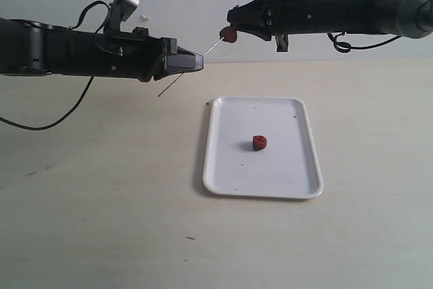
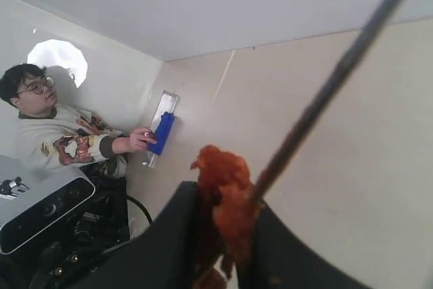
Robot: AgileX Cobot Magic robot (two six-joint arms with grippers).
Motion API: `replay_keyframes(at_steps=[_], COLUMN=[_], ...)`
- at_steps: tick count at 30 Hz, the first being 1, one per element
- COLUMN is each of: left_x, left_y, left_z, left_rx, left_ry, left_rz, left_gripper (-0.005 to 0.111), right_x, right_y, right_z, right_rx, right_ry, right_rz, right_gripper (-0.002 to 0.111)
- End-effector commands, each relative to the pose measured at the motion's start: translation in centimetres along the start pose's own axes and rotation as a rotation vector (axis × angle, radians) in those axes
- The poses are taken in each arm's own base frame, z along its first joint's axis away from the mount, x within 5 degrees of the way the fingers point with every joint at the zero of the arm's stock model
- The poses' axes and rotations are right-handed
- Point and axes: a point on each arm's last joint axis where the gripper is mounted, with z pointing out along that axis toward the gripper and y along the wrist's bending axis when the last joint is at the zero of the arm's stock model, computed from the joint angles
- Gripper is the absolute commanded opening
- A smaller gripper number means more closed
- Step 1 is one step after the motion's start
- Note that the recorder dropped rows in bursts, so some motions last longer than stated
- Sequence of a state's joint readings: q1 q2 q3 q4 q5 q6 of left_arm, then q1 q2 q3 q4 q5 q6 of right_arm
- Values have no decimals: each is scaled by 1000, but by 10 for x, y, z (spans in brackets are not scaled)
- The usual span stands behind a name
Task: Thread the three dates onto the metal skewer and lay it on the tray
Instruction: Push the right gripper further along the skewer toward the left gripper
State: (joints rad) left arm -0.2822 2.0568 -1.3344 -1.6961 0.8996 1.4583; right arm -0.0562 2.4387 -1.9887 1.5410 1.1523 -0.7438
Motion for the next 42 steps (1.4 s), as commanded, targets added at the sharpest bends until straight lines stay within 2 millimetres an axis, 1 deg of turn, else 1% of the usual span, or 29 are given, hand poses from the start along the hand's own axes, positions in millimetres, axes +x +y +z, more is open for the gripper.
replay_keyframes(at_steps=[1, 6, 8, 11, 13, 15, 17, 36, 42], left_x=[-9, -9, -9, -9, -9, -9, -9, -9, -9], left_y=[-10, -10, -10, -10, -10, -10, -10, -10, -9], left_z=[1, 1, 1, 1, 1, 1, 1, 1, 1], left_rx=[51, 51, 51, 51, 51, 51, 51, 51, 43], left_ry=[-43, -43, -43, -43, -43, -43, -43, -43, -44], left_rz=[-4, -4, -6, -6, -6, -6, -6, -9, -35], left_gripper=[0, 0, 0, 0, 0, 0, 0, 0, 0], right_x=[5, 5, 4, 3, 2, 2, 2, 0, -3], right_y=[1, 1, 1, 3, 4, 4, 4, 6, 11], right_z=[5, 5, 5, 5, 5, 5, 5, 4, 3], right_rx=[4, 3, 0, -15, -25, -31, -33, -52, -69], right_ry=[41, 40, 37, 24, 14, 9, 7, -16, -31], right_rz=[-31, -30, -28, -20, -13, -10, -9, -2, 0], right_gripper=[18, 18, 21, 31, 41, 47, 49, 50, 50])
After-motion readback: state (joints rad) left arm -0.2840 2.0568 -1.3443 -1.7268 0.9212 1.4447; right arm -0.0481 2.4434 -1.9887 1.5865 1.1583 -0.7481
